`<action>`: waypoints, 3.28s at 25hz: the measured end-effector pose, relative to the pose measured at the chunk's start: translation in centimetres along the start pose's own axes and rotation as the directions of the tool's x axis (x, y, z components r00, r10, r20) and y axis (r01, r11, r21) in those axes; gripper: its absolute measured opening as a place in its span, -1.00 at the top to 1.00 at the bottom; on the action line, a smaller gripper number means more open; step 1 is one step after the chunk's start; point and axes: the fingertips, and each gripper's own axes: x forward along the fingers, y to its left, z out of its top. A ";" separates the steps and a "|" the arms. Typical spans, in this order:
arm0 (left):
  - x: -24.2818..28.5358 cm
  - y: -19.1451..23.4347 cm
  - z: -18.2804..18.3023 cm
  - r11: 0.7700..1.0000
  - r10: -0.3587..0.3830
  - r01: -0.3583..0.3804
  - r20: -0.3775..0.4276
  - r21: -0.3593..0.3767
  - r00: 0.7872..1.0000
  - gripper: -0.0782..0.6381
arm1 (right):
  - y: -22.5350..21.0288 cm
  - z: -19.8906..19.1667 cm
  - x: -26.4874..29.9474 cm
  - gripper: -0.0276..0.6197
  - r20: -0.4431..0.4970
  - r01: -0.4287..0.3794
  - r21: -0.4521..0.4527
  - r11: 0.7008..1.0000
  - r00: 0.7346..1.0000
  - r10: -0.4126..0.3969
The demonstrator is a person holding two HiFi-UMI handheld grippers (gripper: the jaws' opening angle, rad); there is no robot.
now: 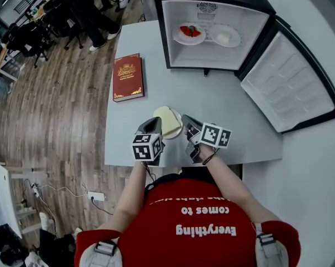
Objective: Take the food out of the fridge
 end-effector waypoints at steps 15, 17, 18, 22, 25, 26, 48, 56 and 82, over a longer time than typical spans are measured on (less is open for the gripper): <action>3.5 -0.6 6.5 0.998 -0.056 0.055 0.076 0.014 0.996 0.78 | 0.8 10.6 2.6 0.88 0.089 -0.053 -0.088 0.995 0.994 0.061; 3.9 -1.0 7.5 0.998 -0.065 0.064 0.093 0.009 0.994 0.78 | 1.1 13.1 3.0 0.87 0.115 -0.075 -0.067 0.995 0.990 0.082; 4.1 -1.3 7.8 0.998 -0.070 0.070 0.101 0.005 0.992 0.78 | 1.2 14.2 3.2 0.87 0.127 -0.083 -0.055 0.995 0.988 0.089; 5.0 -2.3 8.3 0.995 -0.096 0.097 0.108 -0.001 0.990 0.78 | 1.4 18.1 4.4 0.87 0.154 -0.105 -0.025 0.994 0.982 0.107; 6.2 -3.0 8.9 0.993 -0.114 0.114 0.107 -0.001 0.988 0.78 | 1.6 20.2 5.3 0.87 0.164 -0.133 0.004 0.991 0.978 0.130; 6.6 -3.2 9.1 0.993 -0.120 0.121 0.108 0.000 0.987 0.78 | 1.6 20.7 5.6 0.87 0.166 -0.137 0.013 0.991 0.977 0.133; 10.5 -3.6 7.9 0.987 -0.158 0.158 0.023 -0.006 0.987 0.78 | -5.3 28.9 13.9 0.46 0.307 -0.233 0.505 0.831 0.948 0.079; 10.2 -3.0 7.9 0.989 -0.145 0.145 0.026 -0.002 0.989 0.78 | -4.9 29.3 13.5 0.83 0.338 -0.248 0.429 0.869 0.936 0.101; 0.0 -1.8 4.9 0.998 -0.059 0.059 0.088 0.008 0.994 0.78 | -1.6 10.5 -3.8 0.84 0.234 -0.294 0.408 0.865 0.949 0.212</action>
